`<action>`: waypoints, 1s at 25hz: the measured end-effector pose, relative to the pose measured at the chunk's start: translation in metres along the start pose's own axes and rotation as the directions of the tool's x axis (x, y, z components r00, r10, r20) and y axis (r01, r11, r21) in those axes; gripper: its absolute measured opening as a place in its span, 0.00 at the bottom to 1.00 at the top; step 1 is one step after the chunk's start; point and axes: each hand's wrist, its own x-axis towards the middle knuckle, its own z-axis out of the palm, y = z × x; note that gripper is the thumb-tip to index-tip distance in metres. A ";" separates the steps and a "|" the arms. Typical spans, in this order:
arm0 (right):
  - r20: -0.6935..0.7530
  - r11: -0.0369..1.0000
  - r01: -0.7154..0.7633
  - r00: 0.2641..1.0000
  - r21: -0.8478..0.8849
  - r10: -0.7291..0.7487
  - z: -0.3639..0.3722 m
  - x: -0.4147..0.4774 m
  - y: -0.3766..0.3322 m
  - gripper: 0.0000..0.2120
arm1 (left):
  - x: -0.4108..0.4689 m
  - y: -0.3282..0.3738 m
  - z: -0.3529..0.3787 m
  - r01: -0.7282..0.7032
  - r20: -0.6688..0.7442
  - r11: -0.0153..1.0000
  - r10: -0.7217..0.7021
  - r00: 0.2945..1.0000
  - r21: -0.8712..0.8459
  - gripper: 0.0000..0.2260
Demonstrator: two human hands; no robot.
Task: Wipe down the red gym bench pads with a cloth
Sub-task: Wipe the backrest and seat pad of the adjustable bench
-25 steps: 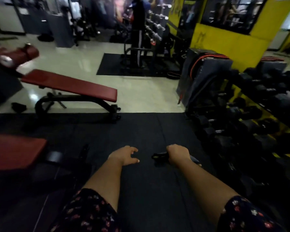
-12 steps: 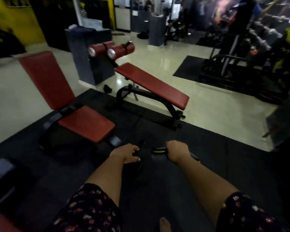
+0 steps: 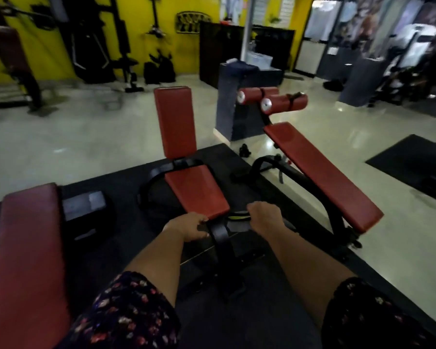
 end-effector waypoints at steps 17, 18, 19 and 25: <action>-0.050 0.920 0.391 0.920 0.018 -0.389 0.012 0.140 -0.133 0.11 | -0.016 -0.147 -0.048 0.338 -0.141 0.936 -0.350 0.926 -0.103 0.31; -0.054 0.920 0.391 0.919 -0.003 -0.391 0.012 0.154 -0.143 0.11 | -0.011 -0.158 -0.053 0.347 -0.143 0.932 -0.359 0.922 -0.104 0.30; -0.061 0.920 0.391 0.919 -0.006 -0.391 0.012 0.167 -0.153 0.11 | -0.005 -0.171 -0.058 0.355 -0.141 0.929 -0.367 0.920 -0.103 0.30; -0.064 0.906 0.422 0.904 -0.024 -0.423 -0.007 0.264 -0.242 0.12 | 0.028 -0.280 -0.118 0.376 -0.132 0.921 -0.386 0.913 -0.098 0.30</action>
